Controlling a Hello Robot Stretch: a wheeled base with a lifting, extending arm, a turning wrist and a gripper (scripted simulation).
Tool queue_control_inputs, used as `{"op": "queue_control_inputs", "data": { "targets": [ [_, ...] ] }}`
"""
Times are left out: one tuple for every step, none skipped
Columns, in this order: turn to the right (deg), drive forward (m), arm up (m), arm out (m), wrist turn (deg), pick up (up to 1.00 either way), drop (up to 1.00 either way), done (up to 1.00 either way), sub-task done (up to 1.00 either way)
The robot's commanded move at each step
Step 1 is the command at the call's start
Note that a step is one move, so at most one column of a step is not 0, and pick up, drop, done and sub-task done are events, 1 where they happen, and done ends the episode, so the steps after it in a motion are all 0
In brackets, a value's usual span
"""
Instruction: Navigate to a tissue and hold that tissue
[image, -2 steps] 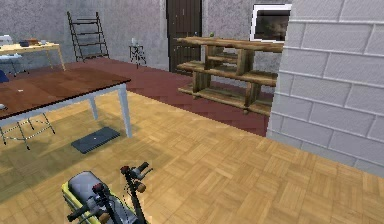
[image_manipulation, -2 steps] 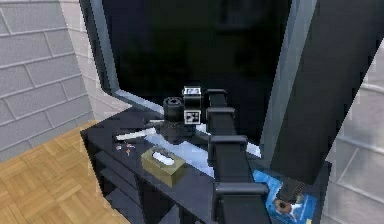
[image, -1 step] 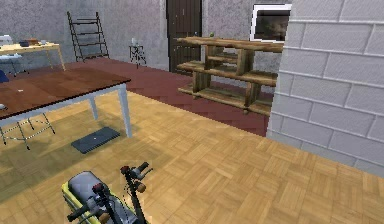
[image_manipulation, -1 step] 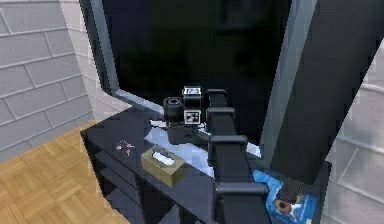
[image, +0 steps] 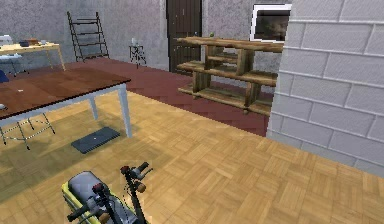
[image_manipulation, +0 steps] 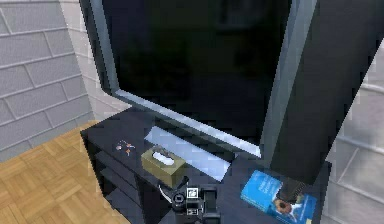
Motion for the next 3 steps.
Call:
{"op": "queue_control_inputs", "data": {
  "targets": [
    [0.0, 0.0, 0.0, 0.0, 0.0, 1.0, 0.0, 0.0, 0.0],
    [0.0, 0.0, 0.1, 0.0, 0.0, 0.0, 0.0, 0.0, 0.0],
    [0.0, 0.0, 0.0, 0.0, 0.0, 0.0, 0.0, 1.0, 0.0]
  ]
}}
